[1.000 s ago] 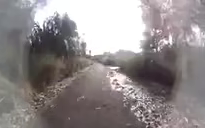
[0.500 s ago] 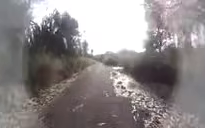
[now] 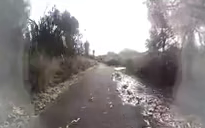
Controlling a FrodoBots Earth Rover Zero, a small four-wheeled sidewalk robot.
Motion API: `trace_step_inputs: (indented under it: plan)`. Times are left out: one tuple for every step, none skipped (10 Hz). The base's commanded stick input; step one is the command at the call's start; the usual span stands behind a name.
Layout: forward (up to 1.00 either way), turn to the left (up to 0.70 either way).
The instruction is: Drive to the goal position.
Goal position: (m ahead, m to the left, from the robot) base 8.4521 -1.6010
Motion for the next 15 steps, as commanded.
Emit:
trace_step_inputs:
  plan:
    - [0.7,0.0]
    - [0.7,0.0]
    - [0.7,0.0]
    - [0.7,0.0]
    - [0.7,0.0]
    - [0.7,0.0]
    - [0.7,0.0]
    - [0.7,0.0]
    - [0.7,0.0]
    - [0.7,0.0]
    - [0.7,0.0]
    - [0.7,0.0]
    - [0.7,0.0]
    - [0.7,0.0]
    - [0.7,0.0]
